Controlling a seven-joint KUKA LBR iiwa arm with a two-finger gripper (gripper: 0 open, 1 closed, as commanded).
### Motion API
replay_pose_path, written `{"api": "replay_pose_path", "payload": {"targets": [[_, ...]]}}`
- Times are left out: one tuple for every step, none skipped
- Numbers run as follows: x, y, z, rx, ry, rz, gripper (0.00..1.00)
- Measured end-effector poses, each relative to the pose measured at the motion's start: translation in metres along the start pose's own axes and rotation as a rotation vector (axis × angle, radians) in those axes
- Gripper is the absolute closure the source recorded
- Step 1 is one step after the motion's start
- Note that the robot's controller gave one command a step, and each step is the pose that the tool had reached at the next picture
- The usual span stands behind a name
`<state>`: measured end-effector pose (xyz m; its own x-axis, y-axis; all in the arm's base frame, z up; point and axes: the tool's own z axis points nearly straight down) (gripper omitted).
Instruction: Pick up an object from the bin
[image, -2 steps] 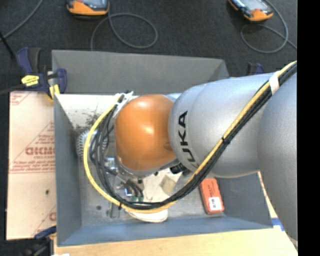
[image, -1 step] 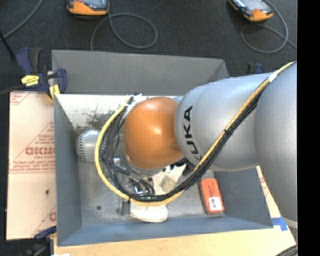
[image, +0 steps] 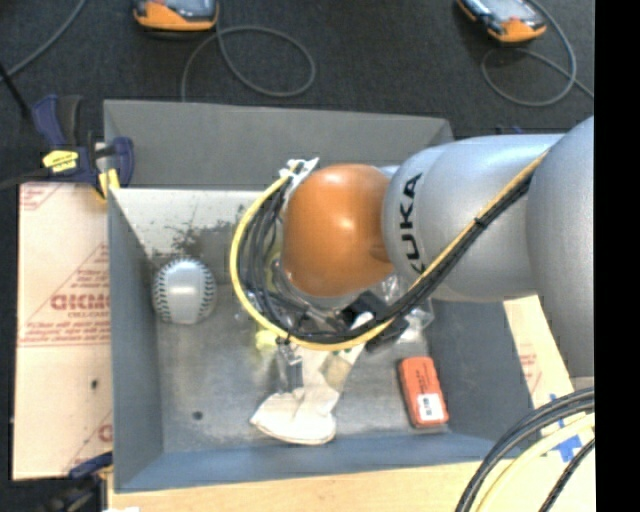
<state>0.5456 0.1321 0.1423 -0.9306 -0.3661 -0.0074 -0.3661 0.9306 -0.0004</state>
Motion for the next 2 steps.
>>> {"api": "replay_pose_path", "payload": {"targets": [[-0.009, -0.006, 0.003, -0.001, -0.003, -0.151, 0.00], [0.039, -0.047, 0.073, 0.000, -0.002, -0.462, 0.00]]}}
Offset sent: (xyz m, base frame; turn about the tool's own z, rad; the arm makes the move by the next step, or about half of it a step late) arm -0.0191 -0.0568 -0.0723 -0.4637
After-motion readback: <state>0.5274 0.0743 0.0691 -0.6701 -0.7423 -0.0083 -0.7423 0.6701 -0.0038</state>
